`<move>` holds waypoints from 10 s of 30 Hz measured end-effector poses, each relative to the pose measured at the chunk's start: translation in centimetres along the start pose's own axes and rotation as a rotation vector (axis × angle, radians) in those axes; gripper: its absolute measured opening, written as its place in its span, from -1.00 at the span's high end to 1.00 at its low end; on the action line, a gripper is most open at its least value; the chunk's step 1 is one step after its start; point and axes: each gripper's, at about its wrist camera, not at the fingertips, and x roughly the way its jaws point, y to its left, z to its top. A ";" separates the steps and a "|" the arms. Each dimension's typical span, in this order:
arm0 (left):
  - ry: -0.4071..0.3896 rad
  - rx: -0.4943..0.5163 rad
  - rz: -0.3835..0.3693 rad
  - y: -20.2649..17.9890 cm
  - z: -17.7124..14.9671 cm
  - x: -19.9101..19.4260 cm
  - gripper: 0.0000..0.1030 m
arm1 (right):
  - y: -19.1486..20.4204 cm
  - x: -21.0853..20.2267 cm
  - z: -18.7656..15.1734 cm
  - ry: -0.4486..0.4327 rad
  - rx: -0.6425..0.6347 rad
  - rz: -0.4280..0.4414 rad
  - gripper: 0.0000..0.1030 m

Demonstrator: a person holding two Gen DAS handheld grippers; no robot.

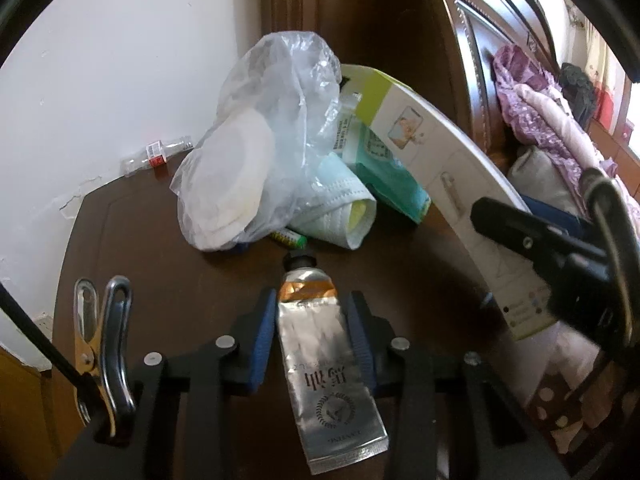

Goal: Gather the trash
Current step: 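Grasp the silver tube with the left tool while the right tool grasps the white selfie-stick box, then carry the silver tube and selfie-stick box down over the red bucket, then open both tools to drop the tube and box into the bucket, then raise both tools from the bucket back toward the nightstand, then grasp the clear plastic bag with the left tool while the right tool grasps its corner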

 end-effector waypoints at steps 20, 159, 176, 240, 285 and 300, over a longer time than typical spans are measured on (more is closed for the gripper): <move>-0.009 -0.057 -0.121 0.8 -2.9 -5.3 0.27 | -0.2 -5.2 -4.6 0.059 0.013 0.022 -0.07; 0.308 0.057 -0.248 -7.2 -26.4 1.4 0.15 | -5.3 -8.8 -32.5 0.167 0.425 -0.117 -0.47; 0.165 0.091 -0.262 -6.9 -22.7 -5.9 0.15 | -2.7 -14.3 -30.0 0.036 0.362 -0.050 -0.47; -0.101 -0.063 -0.101 3.0 3.8 -8.3 -0.02 | 3.2 -12.7 -7.1 -0.112 0.087 0.155 -0.46; -0.126 0.005 -0.001 6.6 7.3 -4.3 0.83 | 2.8 -3.7 -6.8 -0.029 0.095 0.214 -0.44; 0.004 -0.187 -0.070 13.0 7.3 1.0 0.03 | 7.3 0.6 2.0 -0.029 -0.062 0.133 -0.40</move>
